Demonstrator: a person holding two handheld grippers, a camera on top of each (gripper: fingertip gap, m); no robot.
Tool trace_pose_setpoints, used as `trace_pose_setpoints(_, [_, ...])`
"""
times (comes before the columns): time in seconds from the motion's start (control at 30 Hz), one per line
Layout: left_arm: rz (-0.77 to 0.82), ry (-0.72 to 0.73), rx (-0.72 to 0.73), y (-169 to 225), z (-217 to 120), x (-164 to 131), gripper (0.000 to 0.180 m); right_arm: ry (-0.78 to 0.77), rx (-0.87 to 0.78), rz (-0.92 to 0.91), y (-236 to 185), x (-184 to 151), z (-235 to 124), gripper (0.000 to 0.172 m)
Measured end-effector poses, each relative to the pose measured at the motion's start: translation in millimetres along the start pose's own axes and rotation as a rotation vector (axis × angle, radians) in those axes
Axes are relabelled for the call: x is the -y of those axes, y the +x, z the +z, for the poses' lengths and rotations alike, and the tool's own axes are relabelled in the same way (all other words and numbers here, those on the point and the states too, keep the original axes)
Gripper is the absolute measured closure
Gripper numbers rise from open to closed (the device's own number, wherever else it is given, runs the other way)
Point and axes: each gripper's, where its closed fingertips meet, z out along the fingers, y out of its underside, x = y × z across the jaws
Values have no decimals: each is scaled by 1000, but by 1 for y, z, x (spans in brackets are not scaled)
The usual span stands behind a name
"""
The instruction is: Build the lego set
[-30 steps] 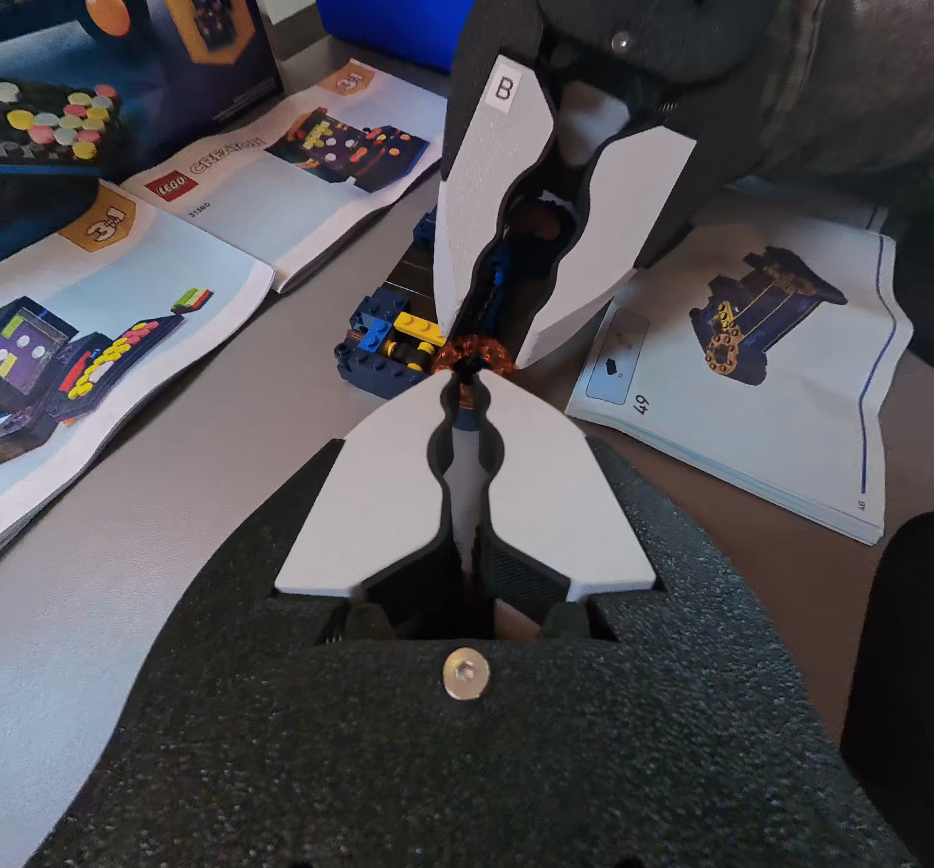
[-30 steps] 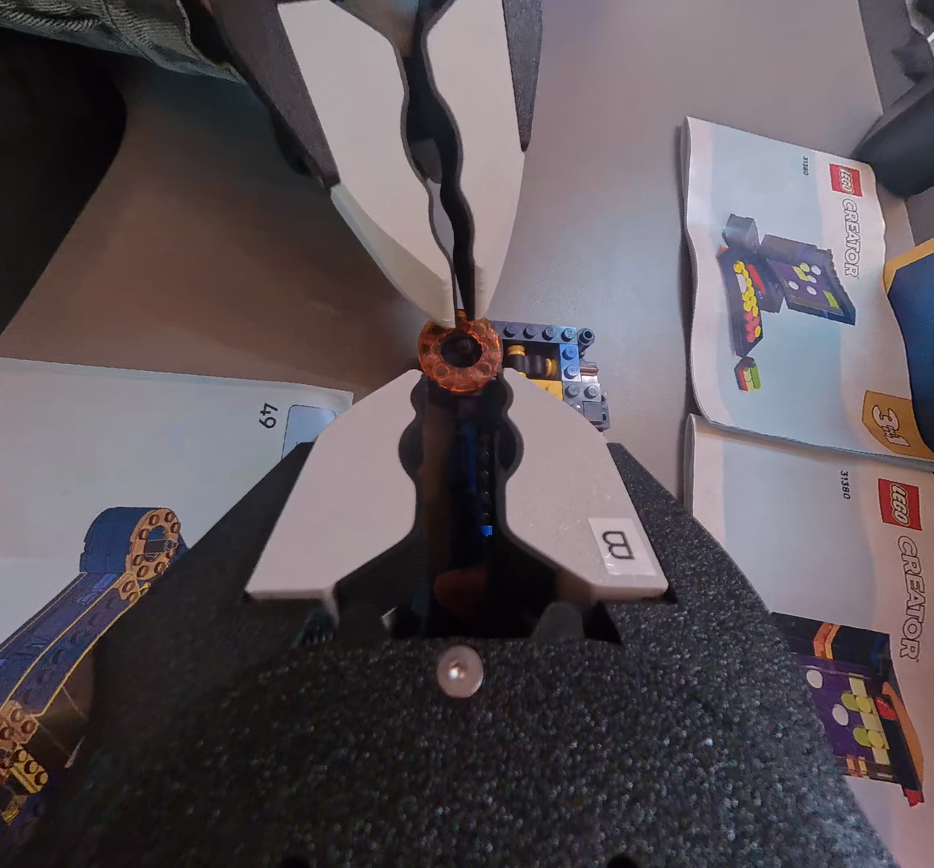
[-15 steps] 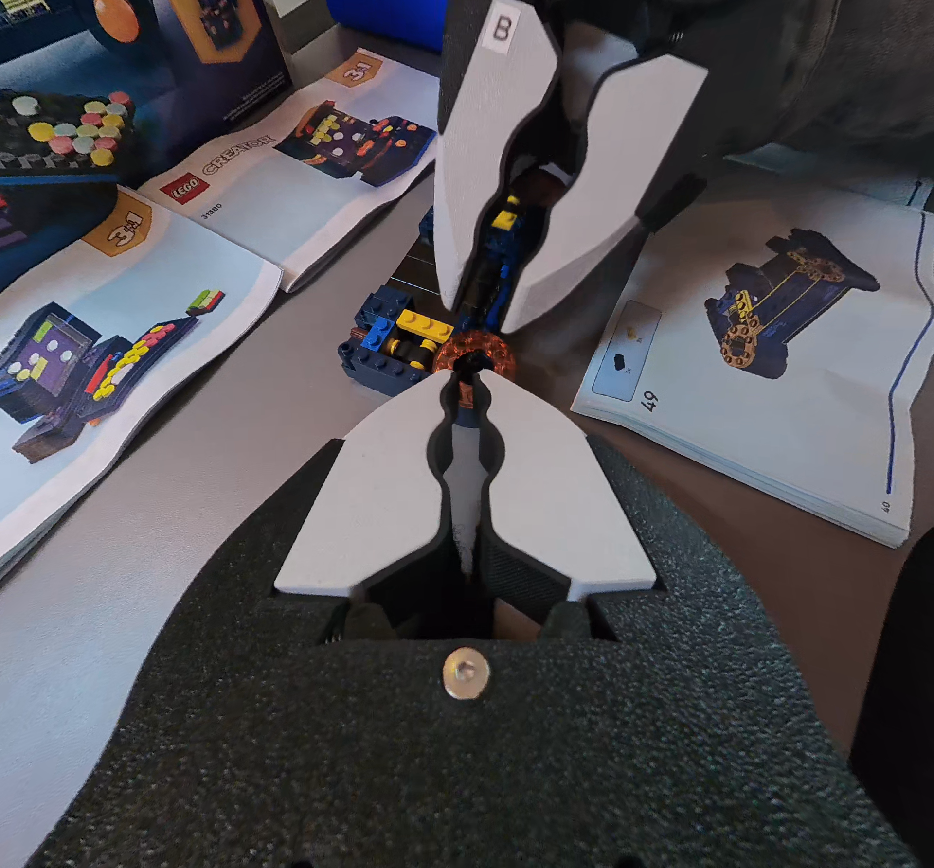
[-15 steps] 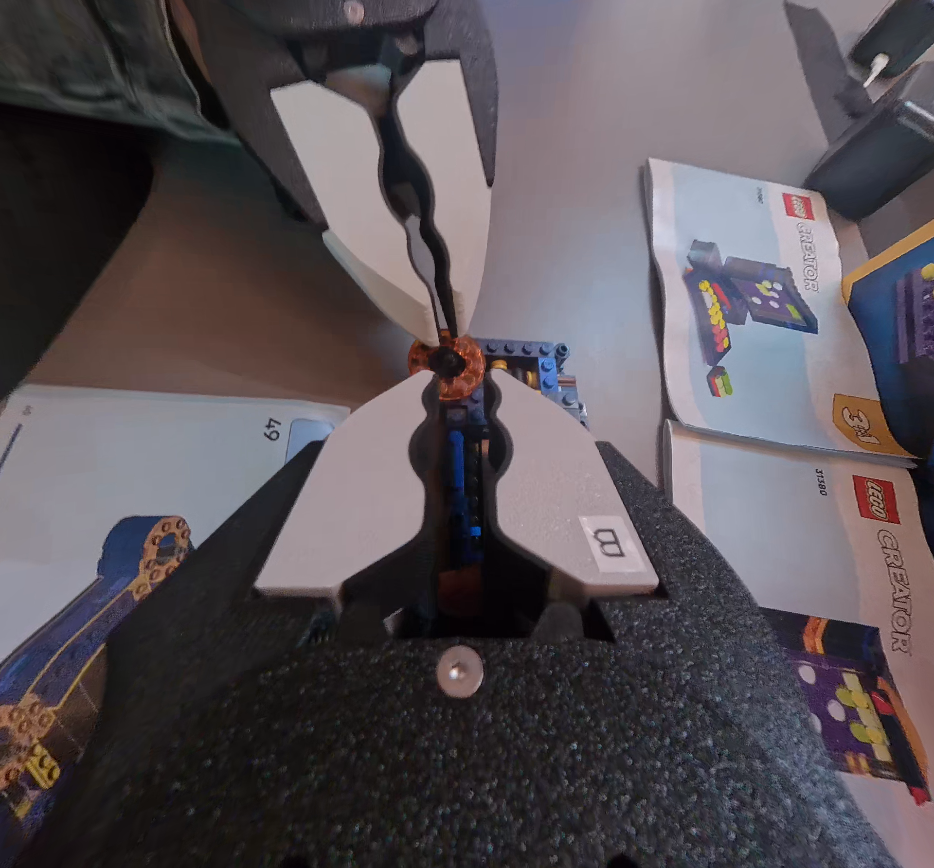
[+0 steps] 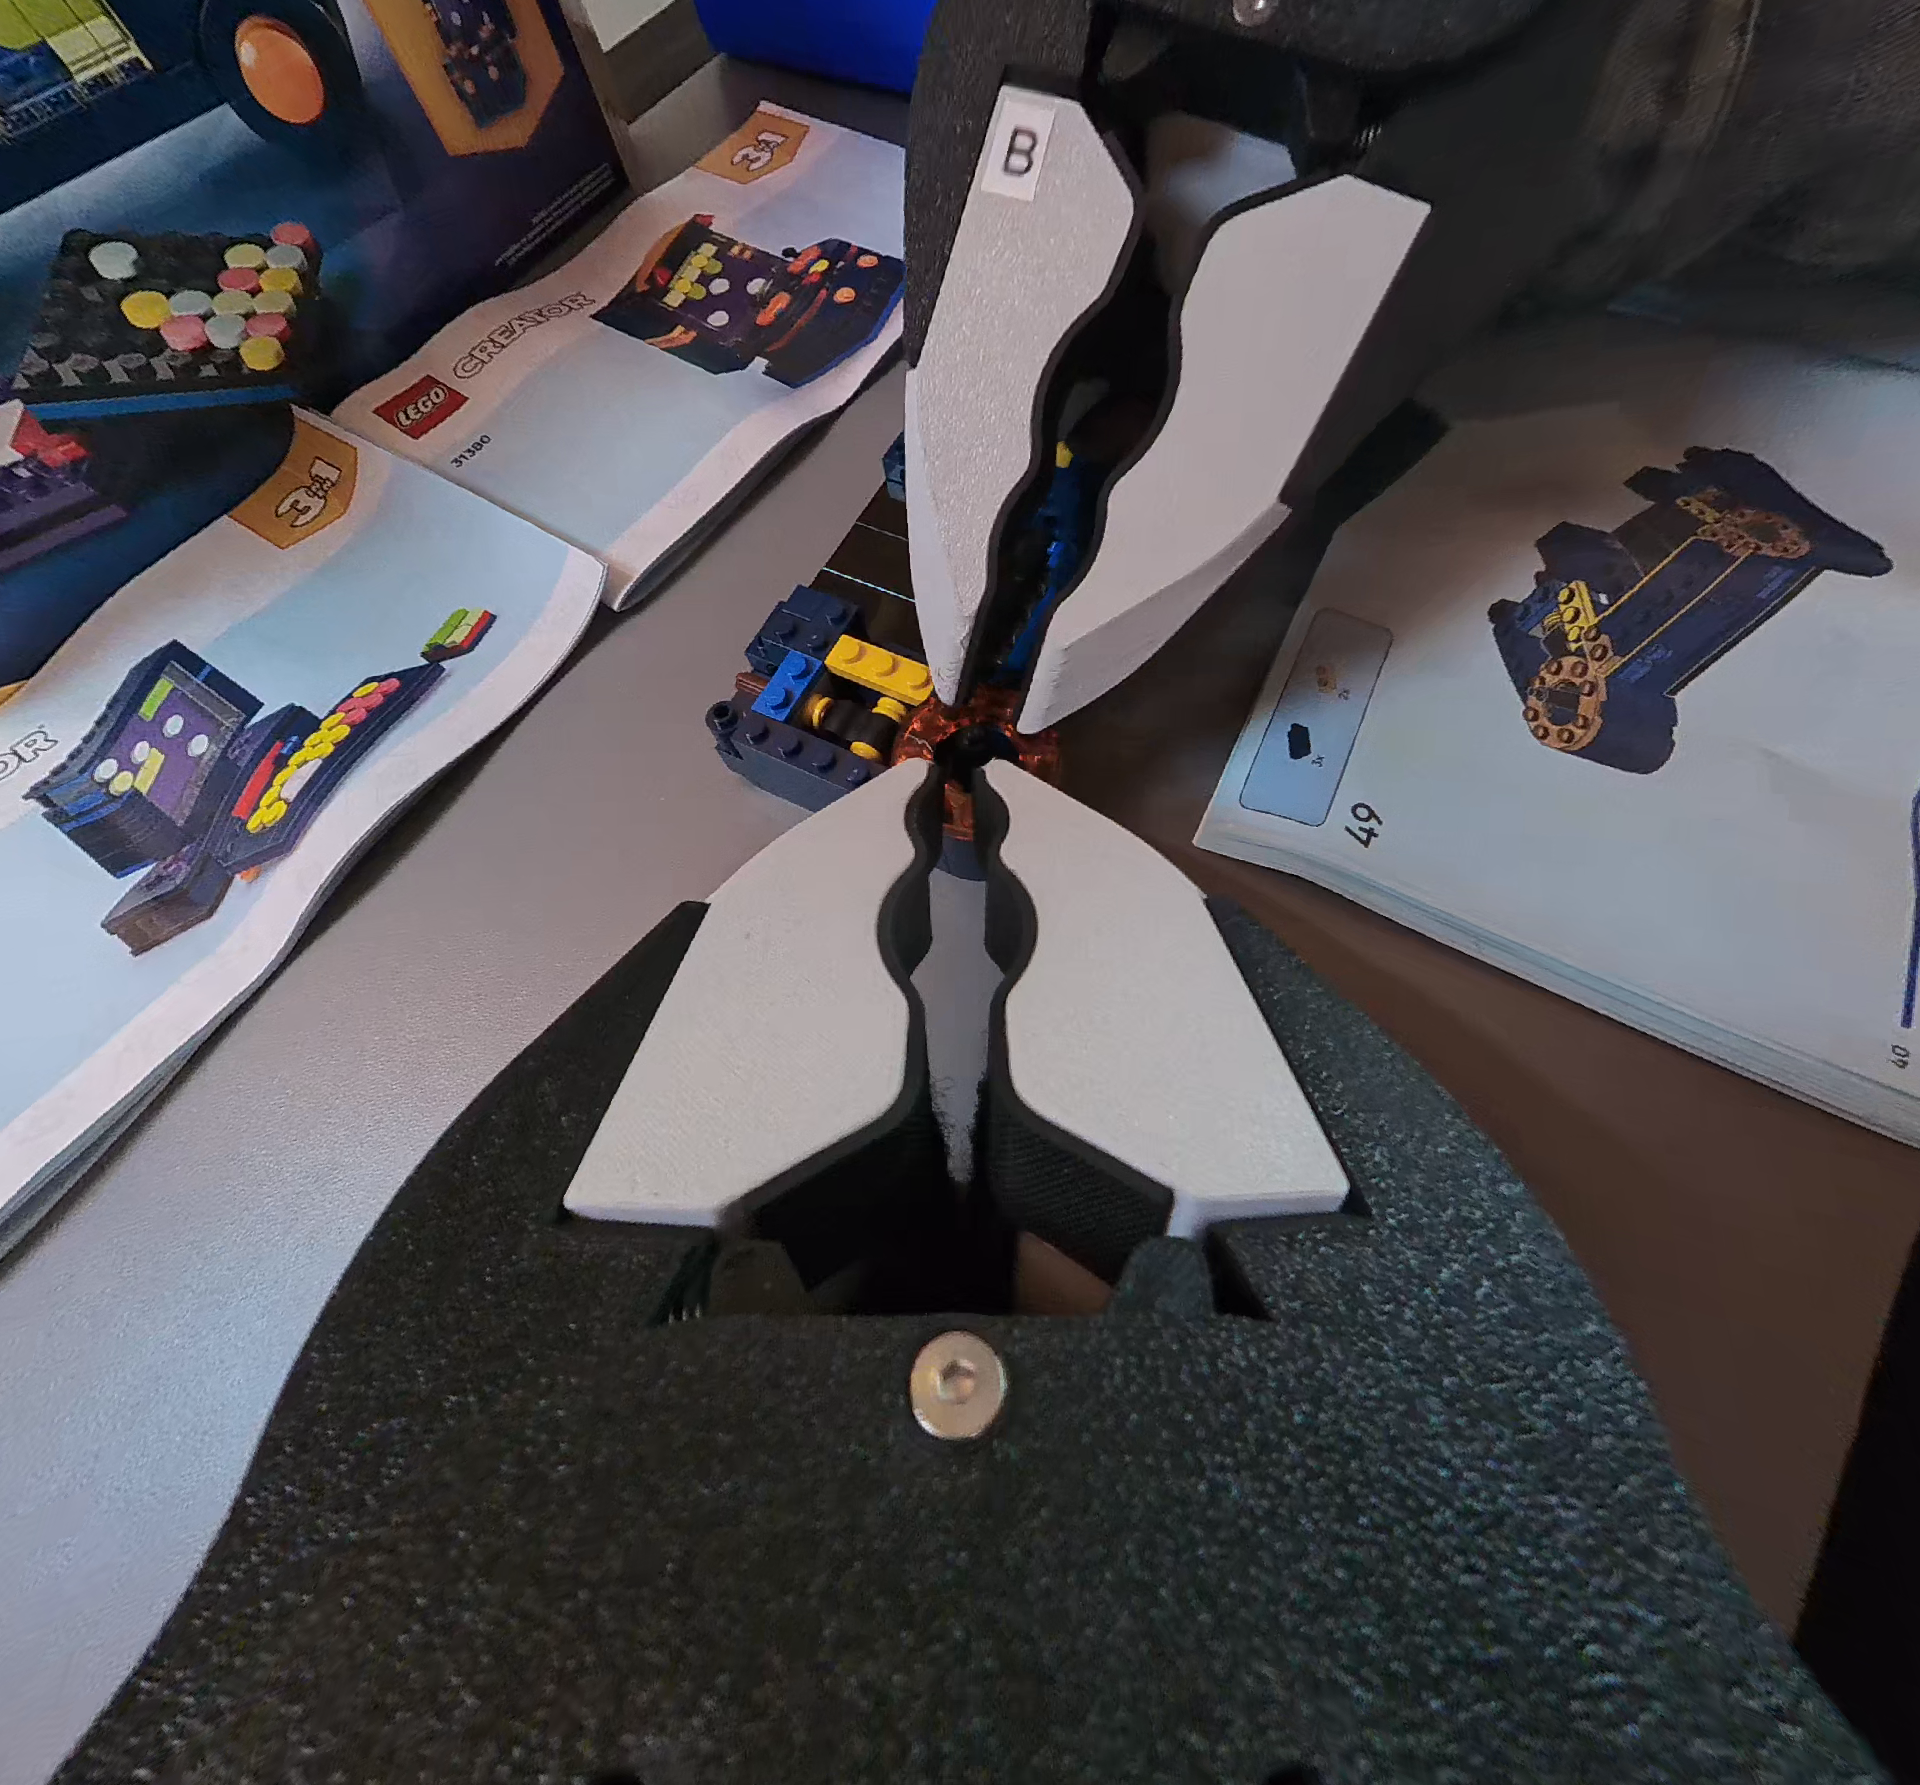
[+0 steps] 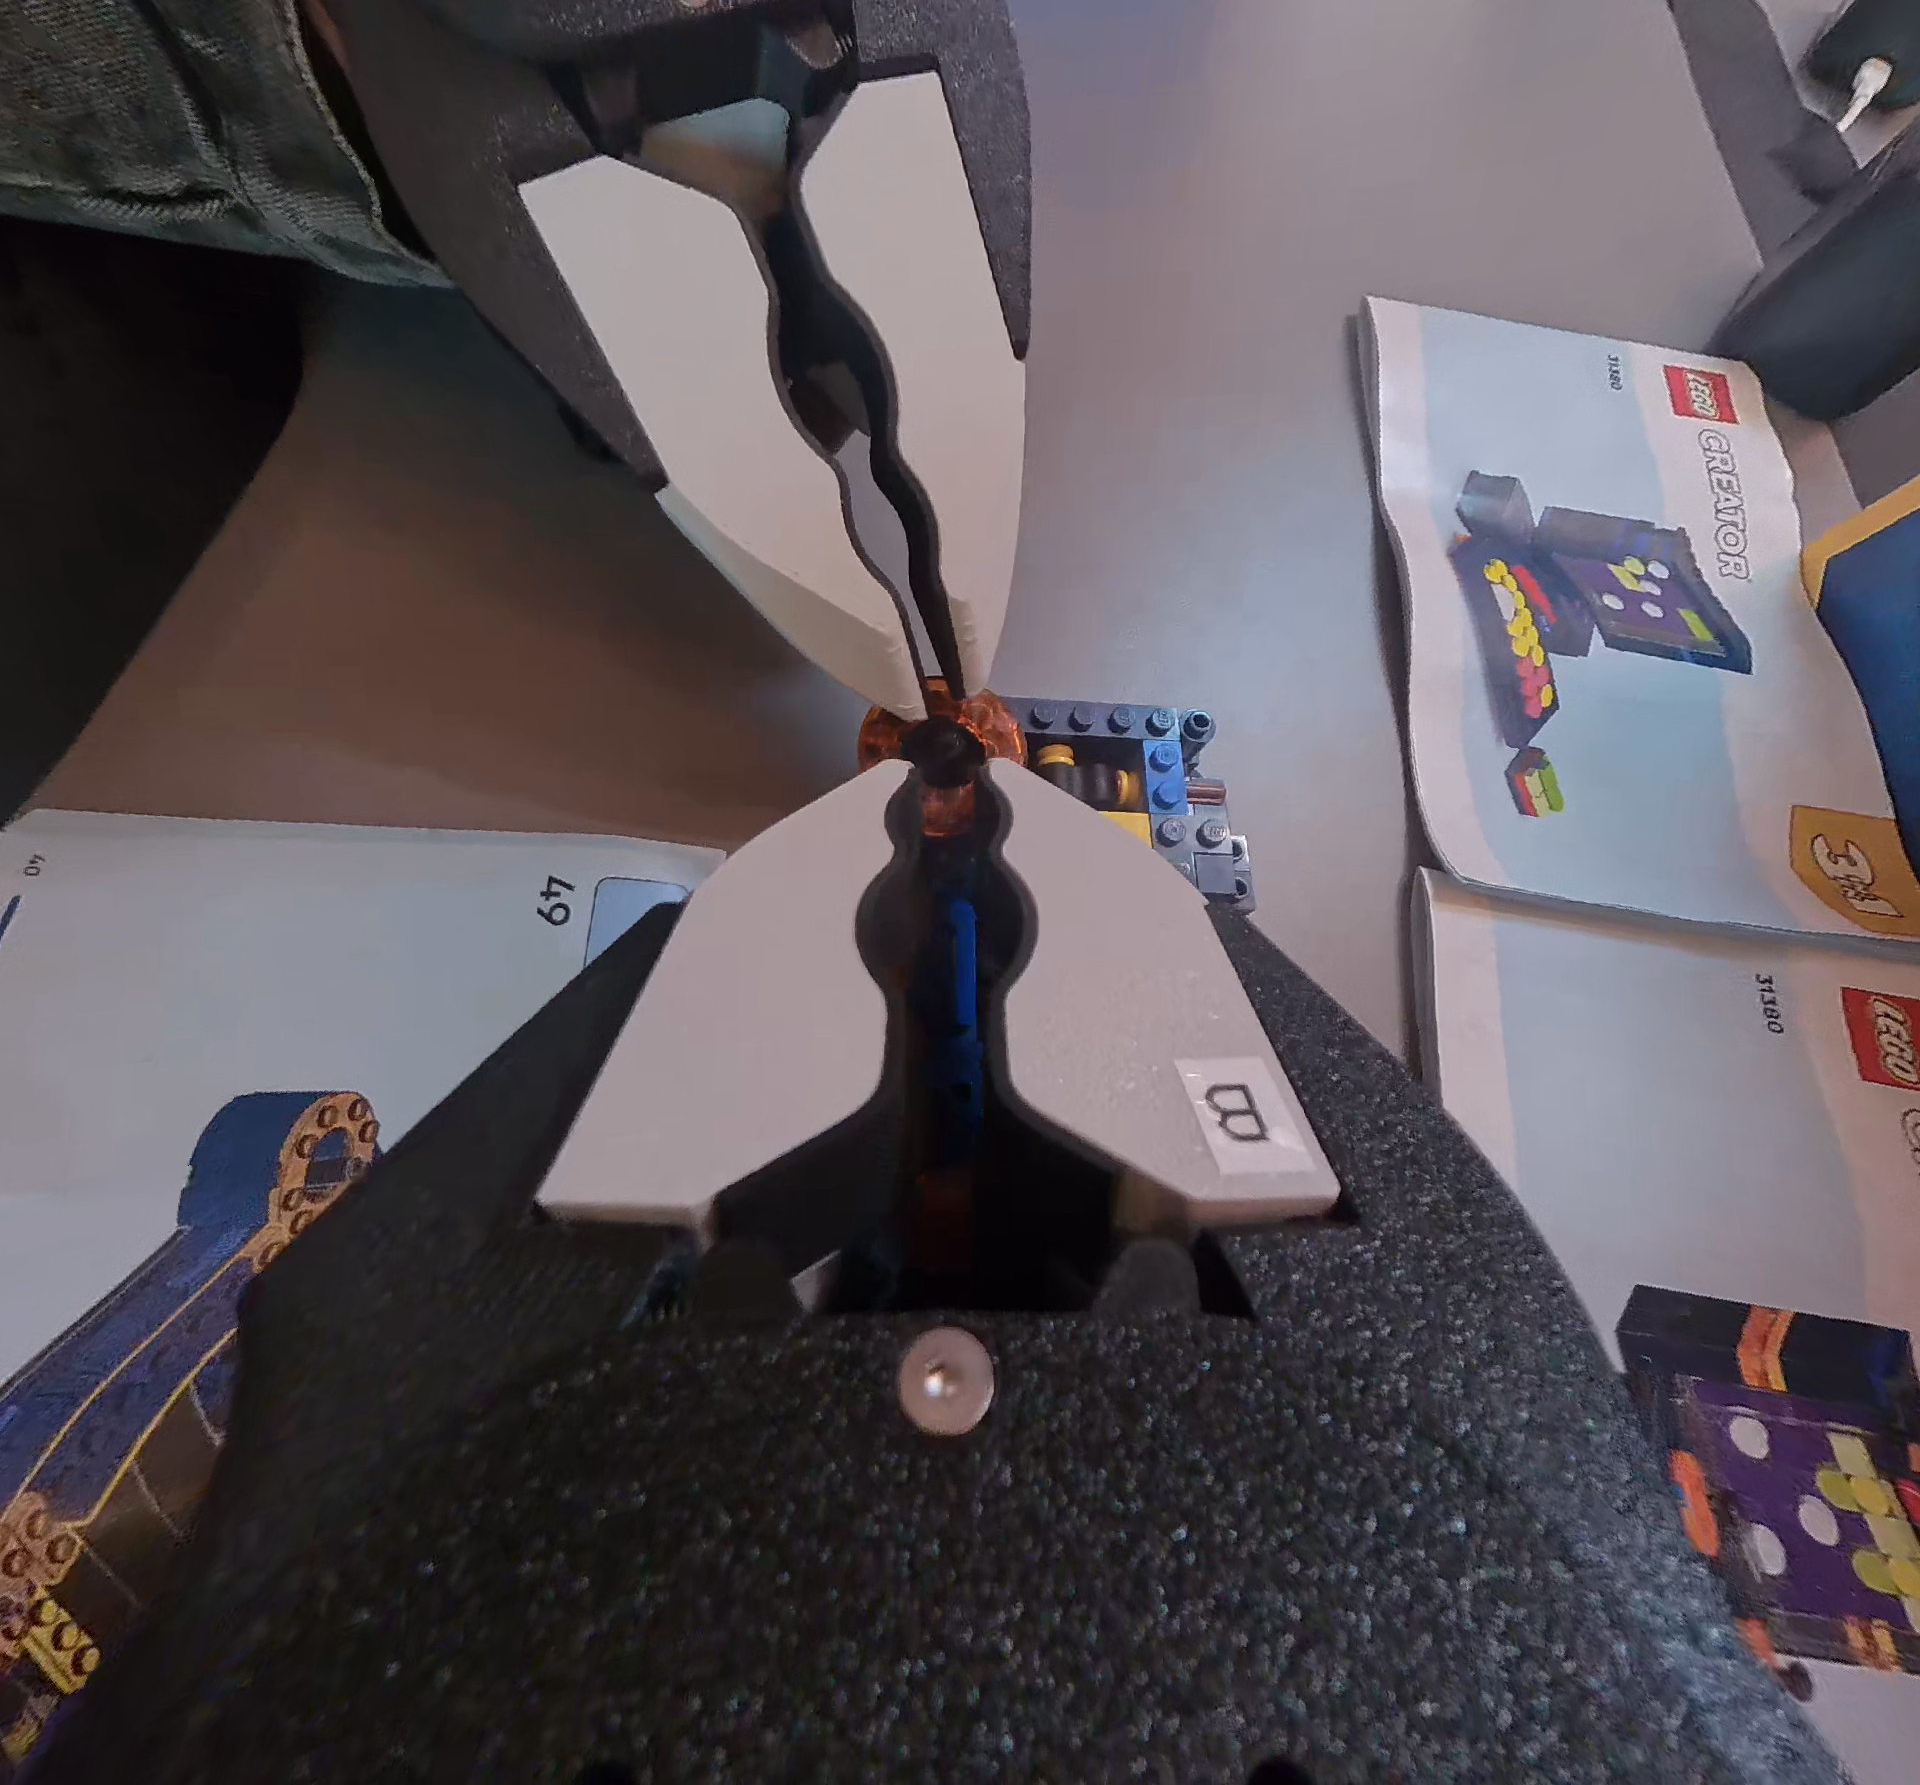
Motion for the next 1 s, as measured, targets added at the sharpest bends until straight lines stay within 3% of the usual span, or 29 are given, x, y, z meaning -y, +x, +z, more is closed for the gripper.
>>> trace_pose_setpoints(0.1, [-42, 18, -14, 1, 1, 1, 178, 2, -10, 29, 3, -1, 0, 172])
trace_pose_setpoints(0.57, [51, -24, 52, -5, 0, 0, 172, -14, -16, 13, 1, 1, 1, 168])
trace_pose_setpoints(0.7, [76, -36, -1, 2, -4, -1, 139, -24, -25, 10, 1, 0, 1, 167])
trace_pose_setpoints(0.77, [79, -47, -13, 4, -2, -2, 134, -26, -30, 6, 1, 0, 1, 167])
trace_pose_setpoints(0.9, [105, -66, 4, 4, 2, -6, 151, -30, -38, 4, 2, 0, 2, 167])
trace_pose_setpoints(1.0, [84, -61, -6, 4, 3, -7, 153, -29, -42, 7, 3, 0, 2, 166])
